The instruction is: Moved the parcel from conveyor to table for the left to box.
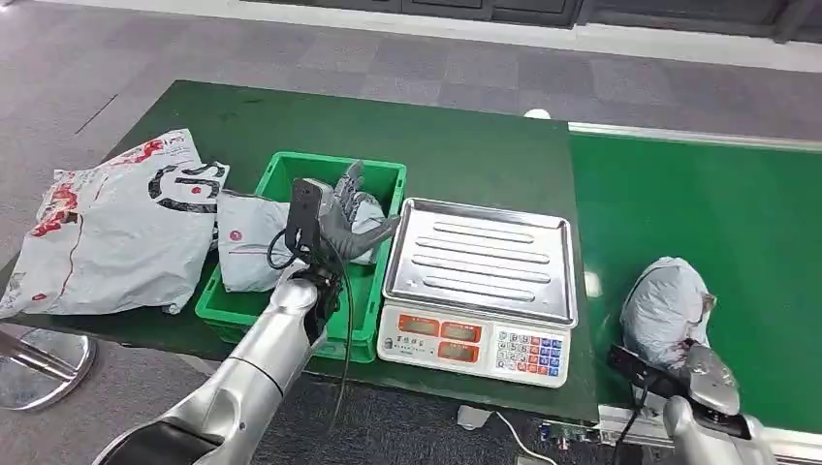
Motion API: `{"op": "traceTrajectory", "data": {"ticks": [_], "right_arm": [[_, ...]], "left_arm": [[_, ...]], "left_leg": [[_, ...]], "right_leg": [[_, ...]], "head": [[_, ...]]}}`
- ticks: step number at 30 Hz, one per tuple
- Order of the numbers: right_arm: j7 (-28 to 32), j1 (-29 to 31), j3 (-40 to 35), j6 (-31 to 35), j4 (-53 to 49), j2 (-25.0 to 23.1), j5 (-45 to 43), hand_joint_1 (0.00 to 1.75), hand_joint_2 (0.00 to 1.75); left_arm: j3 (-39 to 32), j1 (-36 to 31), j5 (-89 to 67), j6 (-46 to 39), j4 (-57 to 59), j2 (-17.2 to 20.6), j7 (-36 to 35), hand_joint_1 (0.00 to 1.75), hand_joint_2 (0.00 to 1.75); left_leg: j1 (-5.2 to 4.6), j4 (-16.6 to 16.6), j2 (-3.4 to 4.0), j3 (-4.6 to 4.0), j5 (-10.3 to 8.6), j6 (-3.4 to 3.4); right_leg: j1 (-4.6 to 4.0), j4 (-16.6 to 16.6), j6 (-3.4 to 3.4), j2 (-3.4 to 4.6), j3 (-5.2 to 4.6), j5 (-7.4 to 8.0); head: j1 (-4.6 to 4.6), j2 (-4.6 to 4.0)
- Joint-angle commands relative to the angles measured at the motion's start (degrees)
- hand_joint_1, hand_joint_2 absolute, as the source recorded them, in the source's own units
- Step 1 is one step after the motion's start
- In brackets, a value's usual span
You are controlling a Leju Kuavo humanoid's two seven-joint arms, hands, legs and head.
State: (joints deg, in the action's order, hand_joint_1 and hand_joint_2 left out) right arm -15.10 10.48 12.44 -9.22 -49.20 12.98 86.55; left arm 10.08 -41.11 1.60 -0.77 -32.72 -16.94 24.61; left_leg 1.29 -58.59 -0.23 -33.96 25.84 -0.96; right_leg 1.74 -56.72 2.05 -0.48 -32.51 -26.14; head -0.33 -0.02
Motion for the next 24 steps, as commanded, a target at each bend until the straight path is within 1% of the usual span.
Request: {"op": "traceTrajectory", "data": {"ticks": [1,2,4,5,6,8,9,10,11,12,13,14,16,17,19,20,21,22,23,24], "right_arm": [[1.28,-1.08,-1.72,-0.72,3.7,0.95,-0.52,1.75,1.75],[1.65,0.57,-2.16,0.72,4.66,1.1,-0.92,1.75,1.75],[1.71,3.3,-3.06,0.86,6.0,1.23,-0.87,1.75,1.75],[2.3,4.61,-3.41,2.36,7.1,1.27,-1.74,1.75,1.75],[2.32,5.3,-3.94,2.58,7.91,1.41,-1.71,1.75,1.75],[2.76,6.42,-4.49,4.8,9.08,1.4,-2.79,1.75,1.75],[2.34,7.32,-4.33,7.36,9.43,1.02,-3.53,1.75,1.75],[2.26,9.19,-3.47,11.98,9.29,0.18,-5.29,1.75,1.75],[1.76,9.83,-3.16,13.74,8.63,-0.14,-6.1,1.75,1.75],[1.68,11.17,-3.13,16.02,7.46,-0.39,-6.57,1.75,1.75],[1.49,11.42,-2.63,22.17,4.8,-0.76,-7.91,1.75,1.75],[1.7,12.17,-2.77,23.69,2.32,-0.8,-8.89,1.75,1.75],[1.09,11.83,-3.19,21.89,-0.04,-0.63,-9.43,1.75,1.75],[1.1,11.7,-3.17,21.88,-0.06,-0.57,-9.42,1.75,1.75],[1.1,11.25,-3.17,21.86,0.04,-0.55,-9.42,1.75,1.75],[1.07,10.96,-3.05,21.88,0.01,-0.57,-9.6,1.75,1.75],[1.07,10.96,-3.05,21.88,0.01,-0.57,-9.6,1.75,1.75],[1.07,10.96,-3.05,21.88,0.01,-0.57,-9.6,1.75,1.75],[1.99,10.78,-2.56,25.29,-0.66,-0.91,-10.58,1.75,1.75],[5.1,10.65,-2.01,32.19,-4.07,-1.52,-12.89,1.75,1.75]], "left_arm": [[-0.33,-1.44,-0.76,-0.61,1.94,1.34,0.32,0.0,1.75],[-0.37,-1.28,-0.68,-0.53,1.46,1.62,0.36,0.0,1.75],[-0.55,-1.0,-0.65,-0.32,0.92,2.22,0.29,0.0,1.75],[-0.61,-0.73,-0.67,-0.15,0.49,2.53,0.22,0.0,1.75],[-0.66,-0.58,-0.65,-0.15,0.21,2.59,0.21,0.0,1.75],[-0.87,-0.28,-0.62,-0.12,-0.21,2.98,0.21,0.0,1.75],[-1.06,0.09,-0.66,-0.43,-0.73,3.27,0.41,0.0,1.75],[-1.13,0.78,-0.71,-0.63,-1.66,3.7,0.53,0.0,1.75],[-1.14,1.3,-0.72,-0.74,-2.51,3.9,0.53,0.0,1.75],[-1.38,1.84,-0.71,-0.85,-3.05,4.22,0.65,0.0,1.75],[-1.41,2.48,-0.98,-1.35,-4.11,4.46,0.87,0.0,1.75],[-1.33,3.09,-1.18,-1.54,-4.98,4.74,1.03,0.0,1.75],[-1.44,3.36,-1.31,-1.46,-5.46,4.77,1.02,0.0,1.75],[-1.42,3.33,-1.34,-1.48,-5.46,4.74,1.0,0.0,1.75],[-1.39,3.29,-1.38,-1.53,-5.45,4.68,0.97,0.0,1.75],[-1.35,3.22,-1.42,-1.55,-5.38,4.62,0.94,0.0,1.75],[-1.35,3.22,-1.42,-1.55,-5.38,4.62,0.94,0.0,1.75],[-1.35,3.22,-1.42,-1.55,-5.38,4.62,0.94,0.0,1.75],[-1.37,3.16,-1.48,-1.66,-5.29,4.62,0.92,0.0,1.75],[-1.22,3.23,-2.04,-2.47,-5.46,4.7,1.39,0.0,1.75]], "left_leg": [[0.04,0.01,-0.09,0.01,0.0,0.09],[0.01,0.07,-0.12,0.02,-0.04,0.11],[-0.01,0.01,0.13,0.0,0.01,0.11],[-0.01,0.07,0.15,0.02,-0.02,0.12],[-0.07,0.15,0.27,0.01,-0.05,0.13],[-0.04,0.16,0.22,0.02,-0.07,0.12],[-0.02,0.11,0.2,0.03,-0.04,0.1],[-0.03,0.06,0.23,0.03,-0.01,0.1],[-0.03,0.1,0.34,0.01,-0.04,0.11],[-0.07,0.15,0.52,0.0,-0.07,0.13],[-0.07,0.08,0.53,-0.02,-0.02,0.1],[-0.07,0.01,0.43,-0.06,0.02,0.08],[-0.17,0.12,0.71,-0.15,-0.06,0.11],[-0.15,0.0,0.49,-0.28,-0.04,0.06],[-0.23,0.02,0.33,-0.38,-0.13,0.13],[-0.23,0.11,0.38,-0.36,-0.19,0.14],[-0.19,0.03,0.18,-0.4,-0.16,0.1],[-0.2,0.1,0.22,-0.36,-0.16,0.11],[-0.23,0.1,0.24,-0.37,-0.15,0.12],[-0.24,0.1,0.23,-0.39,-0.15,0.12]], "right_leg": [[-0.07,0.1,-0.12,-0.08,0.09,0.02],[-0.05,0.15,-0.16,-0.12,0.1,0.03],[-0.03,0.07,-0.11,0.11,0.06,0.08],[-0.04,0.12,-0.15,0.13,0.11,0.12],[0.01,0.13,-0.16,0.26,0.04,0.19],[-0.02,0.17,-0.16,0.22,0.06,0.21],[-0.04,0.14,-0.12,0.21,0.09,0.19],[-0.02,0.09,-0.09,0.23,0.07,0.16],[-0.02,0.11,-0.12,0.34,0.01,0.22],[0.01,0.13,-0.16,0.51,-0.1,0.29],[0.02,0.04,-0.11,0.52,-0.09,0.24],[0.04,-0.04,-0.04,0.43,-0.07,0.18],[0.12,-0.07,-0.14,0.73,-0.34,0.32],[0.11,-0.15,-0.03,0.51,-0.34,0.25],[0.2,-0.2,-0.02,0.34,-0.44,0.25],[0.19,-0.14,-0.12,0.4,-0.48,0.28],[0.17,-0.19,-0.03,0.2,-0.44,0.22],[0.15,-0.13,-0.1,0.25,-0.42,0.23],[0.19,-0.16,-0.09,0.27,-0.46,0.23],[0.19,-0.17,-0.09,0.27,-0.48,0.22]], "head": [[0.0,0.0],[0.0,0.0],[0.0,0.0],[0.0,0.0],[0.0,0.0],[0.0,0.02],[0.0,0.0],[0.0,0.0],[0.0,0.0],[0.0,0.0],[0.02,0.0],[0.0,0.0],[0.02,0.0],[0.02,0.0],[0.0,0.0],[0.0,0.0],[0.0,0.0],[0.0,0.0],[0.0,0.0],[0.0,0.0]]}}
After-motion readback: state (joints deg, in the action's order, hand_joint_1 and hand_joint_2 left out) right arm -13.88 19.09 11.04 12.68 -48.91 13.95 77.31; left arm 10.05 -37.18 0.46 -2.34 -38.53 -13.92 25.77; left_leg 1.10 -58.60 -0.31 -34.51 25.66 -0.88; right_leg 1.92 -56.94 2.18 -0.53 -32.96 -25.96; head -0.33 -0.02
